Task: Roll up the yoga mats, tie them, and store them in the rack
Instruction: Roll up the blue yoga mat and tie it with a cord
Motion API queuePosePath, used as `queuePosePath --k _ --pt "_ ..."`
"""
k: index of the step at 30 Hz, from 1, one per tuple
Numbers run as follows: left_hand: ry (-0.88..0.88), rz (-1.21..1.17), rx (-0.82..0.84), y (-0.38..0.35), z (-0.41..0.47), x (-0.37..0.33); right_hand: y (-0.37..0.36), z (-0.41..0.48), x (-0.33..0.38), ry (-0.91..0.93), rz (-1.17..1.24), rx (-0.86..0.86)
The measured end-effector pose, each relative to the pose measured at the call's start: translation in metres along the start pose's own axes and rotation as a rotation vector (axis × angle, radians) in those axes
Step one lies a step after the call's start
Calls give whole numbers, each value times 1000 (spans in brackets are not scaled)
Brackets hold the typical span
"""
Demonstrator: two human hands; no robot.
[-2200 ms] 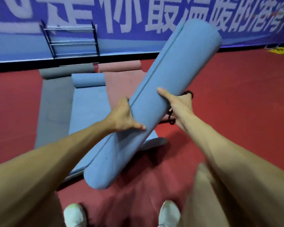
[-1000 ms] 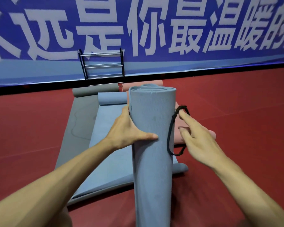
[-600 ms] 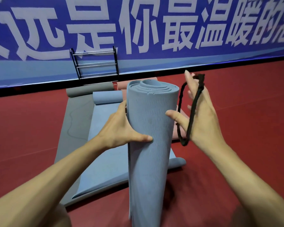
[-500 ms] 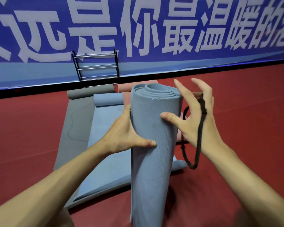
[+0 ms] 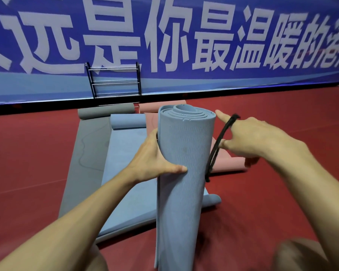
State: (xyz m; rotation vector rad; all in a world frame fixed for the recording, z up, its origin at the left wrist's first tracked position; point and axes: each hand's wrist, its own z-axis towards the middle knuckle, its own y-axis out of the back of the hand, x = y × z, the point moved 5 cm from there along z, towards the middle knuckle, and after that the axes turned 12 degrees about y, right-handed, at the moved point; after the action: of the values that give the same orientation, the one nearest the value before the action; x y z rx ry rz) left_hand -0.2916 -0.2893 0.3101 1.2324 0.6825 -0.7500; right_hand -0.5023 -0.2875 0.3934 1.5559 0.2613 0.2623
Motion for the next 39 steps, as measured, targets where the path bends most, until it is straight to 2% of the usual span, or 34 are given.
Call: queuePosePath --k 3,5,8,12,14,17,19,21,25,29,32,35,39 --pt "-10 3 7 -2 1 0 -14 4 6 57 376 39" --pt "-7 -2 10 -3 2 1 -17 4 9 83 592 -18" --pt "-15 -37 22 -6 3 1 -9 0 14 167 643 -134" --pt "-85 -136 142 -19 -2 -11 3 3 25 260 730 -161" --pt "-94 -173 228 -26 -5 -19 0 14 24 196 654 -199" --pt "-2 -425 409 -28 -10 -25 -13 23 14 52 605 -258" --pt "65 -530 456 -28 -12 -28 -17 24 11 5 583 -265" --pt "86 -497 411 -32 -11 -28 -17 26 15 -5 560 -265" --pt "110 -277 227 -34 -6 -17 -14 28 31 -3 510 -283" --pt "57 -308 114 -15 -7 -17 -14 23 39 126 398 -308" --pt "101 -309 -56 5 -5 -15 -16 13 39 244 415 -330" --pt "156 -288 -133 21 -2 -9 -14 7 35 382 468 -392" --pt "283 -480 -268 37 -2 -2 -17 8 26 436 598 -589"
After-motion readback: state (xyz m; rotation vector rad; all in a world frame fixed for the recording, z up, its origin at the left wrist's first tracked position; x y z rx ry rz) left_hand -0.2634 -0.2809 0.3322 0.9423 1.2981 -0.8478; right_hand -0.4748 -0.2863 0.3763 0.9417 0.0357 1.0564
